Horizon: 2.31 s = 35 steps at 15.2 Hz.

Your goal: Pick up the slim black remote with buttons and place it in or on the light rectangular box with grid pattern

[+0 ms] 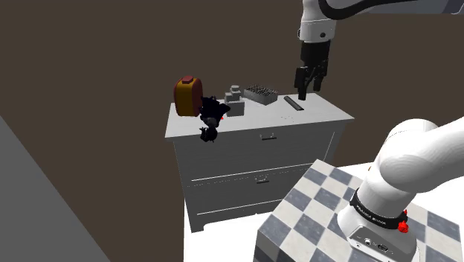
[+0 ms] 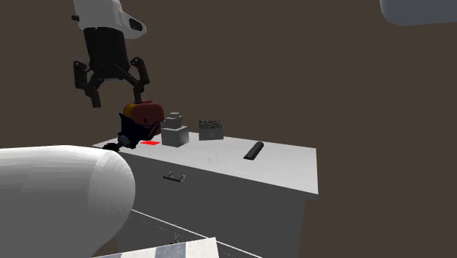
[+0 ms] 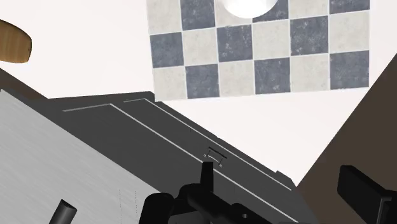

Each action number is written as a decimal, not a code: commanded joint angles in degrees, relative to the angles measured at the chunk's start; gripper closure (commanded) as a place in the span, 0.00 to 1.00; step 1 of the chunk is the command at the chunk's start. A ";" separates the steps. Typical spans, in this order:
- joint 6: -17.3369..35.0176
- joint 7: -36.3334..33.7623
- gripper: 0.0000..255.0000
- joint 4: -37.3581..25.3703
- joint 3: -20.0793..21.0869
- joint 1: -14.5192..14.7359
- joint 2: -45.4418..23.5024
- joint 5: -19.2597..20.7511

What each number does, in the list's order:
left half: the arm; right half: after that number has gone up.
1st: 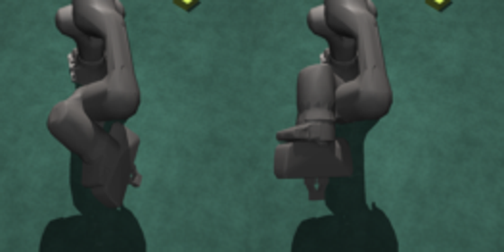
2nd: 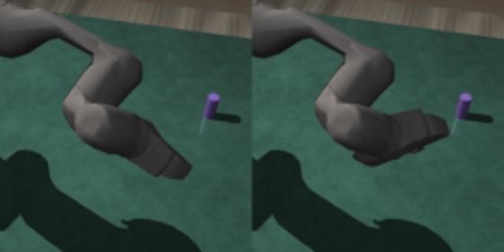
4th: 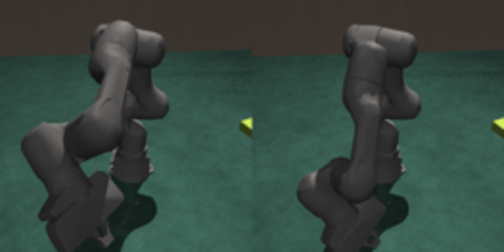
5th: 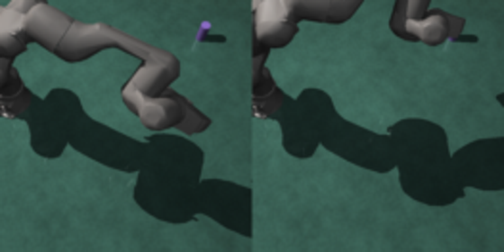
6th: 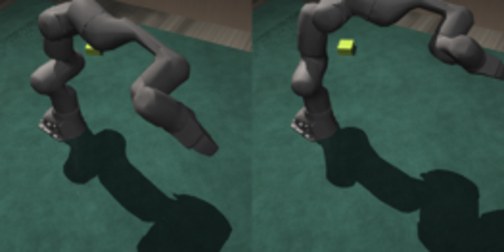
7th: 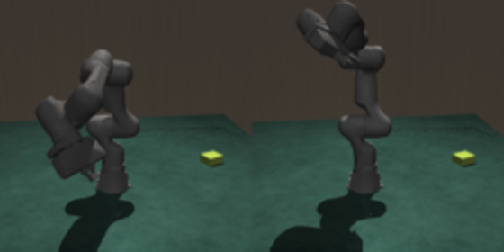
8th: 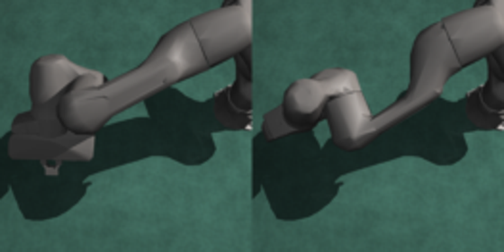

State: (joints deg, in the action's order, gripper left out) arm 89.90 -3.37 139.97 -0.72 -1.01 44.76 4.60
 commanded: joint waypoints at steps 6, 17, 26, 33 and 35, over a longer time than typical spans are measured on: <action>5.43 1.74 0.00 -3.37 -4.47 -2.64 -9.31 1.76; 13.49 6.56 0.00 -16.03 -13.57 -6.85 -31.51 0.85; 15.06 12.04 0.00 -31.56 -19.09 -11.10 -51.11 -5.37; 12.37 15.60 0.00 -47.64 -20.88 -16.99 -67.34 -11.90; 10.90 16.20 0.00 -53.15 -20.99 -19.15 -72.19 -13.70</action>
State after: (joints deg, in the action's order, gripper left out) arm 101.03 12.62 88.54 -21.62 -19.29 -25.55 -8.31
